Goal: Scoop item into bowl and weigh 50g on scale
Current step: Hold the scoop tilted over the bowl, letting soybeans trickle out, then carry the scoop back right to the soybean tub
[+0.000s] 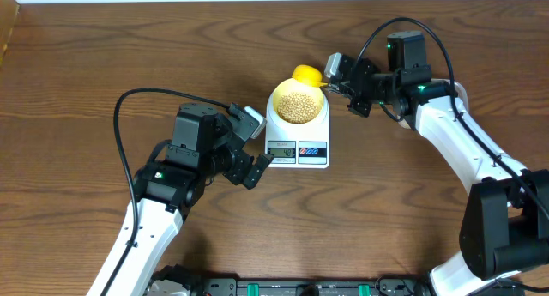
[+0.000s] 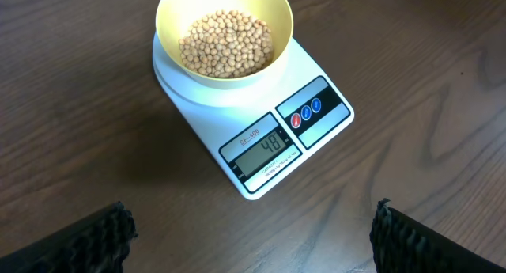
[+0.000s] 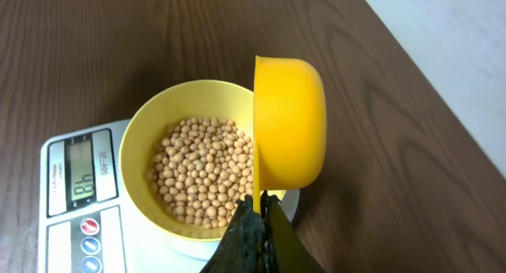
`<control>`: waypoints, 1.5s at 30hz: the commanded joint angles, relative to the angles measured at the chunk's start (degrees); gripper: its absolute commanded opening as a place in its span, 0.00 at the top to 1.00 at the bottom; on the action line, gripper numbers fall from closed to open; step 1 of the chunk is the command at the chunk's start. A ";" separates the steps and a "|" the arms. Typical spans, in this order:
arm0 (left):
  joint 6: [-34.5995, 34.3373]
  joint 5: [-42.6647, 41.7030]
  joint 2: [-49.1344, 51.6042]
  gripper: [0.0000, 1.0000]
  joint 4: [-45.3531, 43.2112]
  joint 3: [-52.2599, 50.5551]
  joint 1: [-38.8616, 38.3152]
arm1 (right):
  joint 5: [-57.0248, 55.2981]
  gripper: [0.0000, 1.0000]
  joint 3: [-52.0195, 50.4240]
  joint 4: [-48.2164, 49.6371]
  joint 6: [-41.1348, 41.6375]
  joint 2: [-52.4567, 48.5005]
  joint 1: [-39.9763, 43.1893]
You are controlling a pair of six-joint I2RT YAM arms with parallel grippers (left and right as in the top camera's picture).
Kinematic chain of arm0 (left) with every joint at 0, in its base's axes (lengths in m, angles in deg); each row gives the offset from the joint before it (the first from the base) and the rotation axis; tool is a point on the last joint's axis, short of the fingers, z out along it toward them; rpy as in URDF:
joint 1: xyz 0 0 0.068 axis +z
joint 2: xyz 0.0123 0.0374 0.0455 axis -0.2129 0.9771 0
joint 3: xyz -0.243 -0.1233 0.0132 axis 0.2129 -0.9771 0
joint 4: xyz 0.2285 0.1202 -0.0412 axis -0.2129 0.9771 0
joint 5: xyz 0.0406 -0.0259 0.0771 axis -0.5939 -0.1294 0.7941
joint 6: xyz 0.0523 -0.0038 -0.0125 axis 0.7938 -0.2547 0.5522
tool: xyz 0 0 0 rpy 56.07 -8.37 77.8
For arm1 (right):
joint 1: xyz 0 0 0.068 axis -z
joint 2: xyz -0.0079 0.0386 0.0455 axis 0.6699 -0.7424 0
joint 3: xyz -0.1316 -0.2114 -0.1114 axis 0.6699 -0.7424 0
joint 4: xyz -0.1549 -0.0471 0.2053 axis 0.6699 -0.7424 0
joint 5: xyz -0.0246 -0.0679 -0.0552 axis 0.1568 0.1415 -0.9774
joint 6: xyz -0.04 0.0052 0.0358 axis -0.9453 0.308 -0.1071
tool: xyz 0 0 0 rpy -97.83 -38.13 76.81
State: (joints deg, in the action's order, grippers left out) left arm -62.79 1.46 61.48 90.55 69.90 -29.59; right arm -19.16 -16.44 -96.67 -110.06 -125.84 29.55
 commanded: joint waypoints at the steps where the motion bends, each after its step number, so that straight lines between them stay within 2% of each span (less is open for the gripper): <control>1: 0.13 -0.26 -0.35 0.02 -0.07 0.20 0.24 | 0.31 0.99 0.00 -0.15 6.80 -0.39 -0.24; 14: 0.13 -0.26 -0.35 0.02 -0.07 0.20 0.24 | 2.56 0.99 0.00 -2.75 31.56 -0.39 -0.28; 22: 0.13 -0.26 -0.35 0.02 -0.07 0.20 0.24 | 2.64 0.99 0.00 -0.66 36.72 -0.39 -0.15; 27: 0.13 -0.26 -0.35 0.02 -0.07 0.20 0.24 | 2.64 0.99 0.00 5.55 45.40 -0.39 1.09; 37: 0.13 -0.28 -0.35 0.02 -0.07 0.20 0.24 | 2.64 0.99 0.00 7.67 58.73 -0.39 6.43; 45: 0.13 -0.26 -0.35 0.02 -0.07 0.20 0.24 | 4.55 0.99 0.02 13.97 76.04 -0.37 14.08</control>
State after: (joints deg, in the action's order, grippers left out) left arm -62.79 1.46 61.48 90.57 69.90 -29.59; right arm -16.95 -16.49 -83.69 -43.92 -125.84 40.85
